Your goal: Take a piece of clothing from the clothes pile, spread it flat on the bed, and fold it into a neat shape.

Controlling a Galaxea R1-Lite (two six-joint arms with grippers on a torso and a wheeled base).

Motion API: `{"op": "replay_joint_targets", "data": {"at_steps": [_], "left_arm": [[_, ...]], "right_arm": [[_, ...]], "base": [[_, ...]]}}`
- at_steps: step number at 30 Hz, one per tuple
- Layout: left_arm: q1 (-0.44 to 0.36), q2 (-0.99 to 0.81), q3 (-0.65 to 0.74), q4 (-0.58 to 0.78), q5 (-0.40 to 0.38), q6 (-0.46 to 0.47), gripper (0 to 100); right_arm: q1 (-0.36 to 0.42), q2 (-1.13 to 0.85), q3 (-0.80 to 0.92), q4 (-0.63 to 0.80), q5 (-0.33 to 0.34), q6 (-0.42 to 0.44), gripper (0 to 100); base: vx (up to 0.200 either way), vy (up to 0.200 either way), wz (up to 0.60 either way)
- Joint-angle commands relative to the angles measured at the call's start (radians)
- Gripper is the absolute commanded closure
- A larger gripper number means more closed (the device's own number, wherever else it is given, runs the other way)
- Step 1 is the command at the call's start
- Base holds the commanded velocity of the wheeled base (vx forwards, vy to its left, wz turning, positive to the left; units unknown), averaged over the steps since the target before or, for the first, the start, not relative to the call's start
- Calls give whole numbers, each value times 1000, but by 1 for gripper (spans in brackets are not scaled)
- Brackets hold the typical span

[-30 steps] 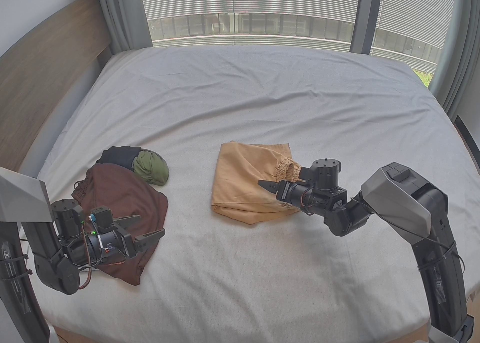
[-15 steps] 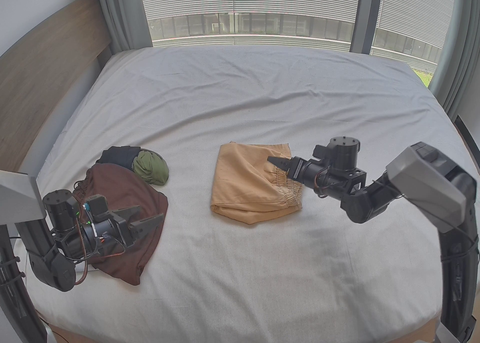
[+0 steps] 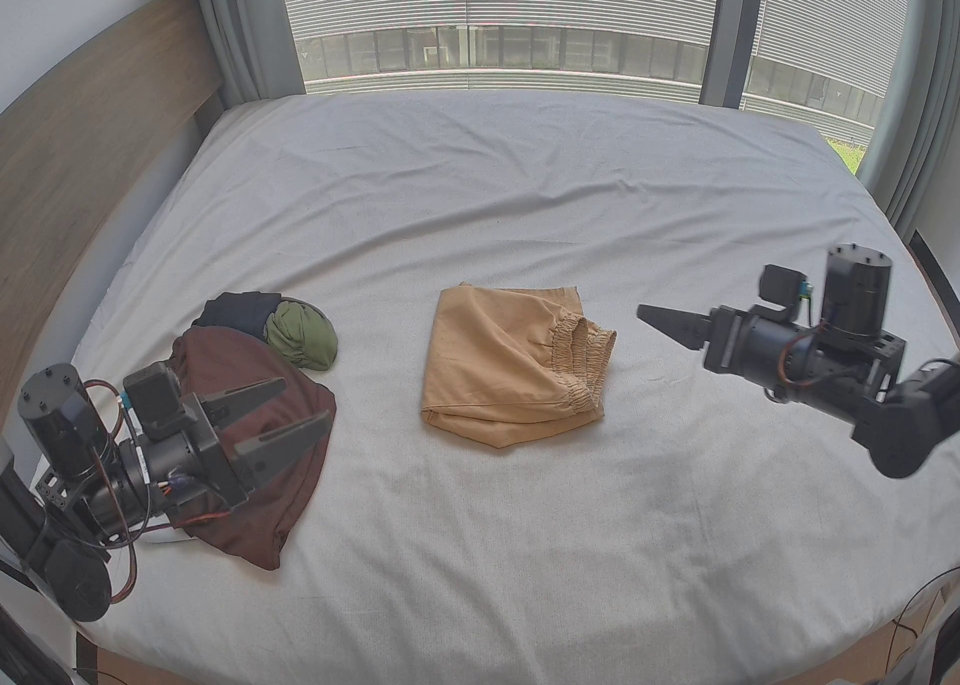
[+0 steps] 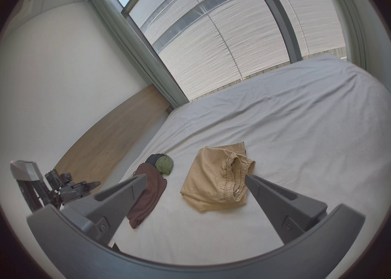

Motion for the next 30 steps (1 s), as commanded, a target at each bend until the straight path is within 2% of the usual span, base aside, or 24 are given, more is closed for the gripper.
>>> {"op": "replay_joint_targets", "data": {"at_steps": [1,4,9,13,18,21,24,25,26,27,30], "left_arm": [[-52,-151,182,11,3,202,0],[-46,-176,182,17,3,261,0],[-46,-284,182,86,3,271,0],[-33,-409,182,169,6,255,0],[40,-545,182,301,12,240,0],[51,-677,182,422,12,240,0],[53,-754,182,494,12,244,0],[54,-829,182,557,12,249,0],[54,-829,182,557,12,249,0],[56,-916,182,637,14,251,0],[56,-1044,182,760,14,251,0]], "right_arm": [[-60,-540,379,1,-4,-87,0],[-117,-672,450,1,-4,-93,0],[-221,-897,563,3,4,-94,0],[-241,-1063,658,17,6,-93,0],[-272,-1267,706,135,6,-96,0],[-274,-1477,709,324,6,-96,0],[-275,-1575,706,425,6,-96,0],[-287,-1650,703,495,6,-98,0],[-287,-1650,703,495,6,-98,0],[-295,-1715,703,543,4,-102,0],[-301,-1727,721,531,4,-114,0]], "base": [[0,0,0],[0,0,0],[0,0,0],[0,0,0],[0,0,0],[0,0,0],[0,0,0],[0,0,0],[0,0,0],[0,0,0],[0,0,0]]}}
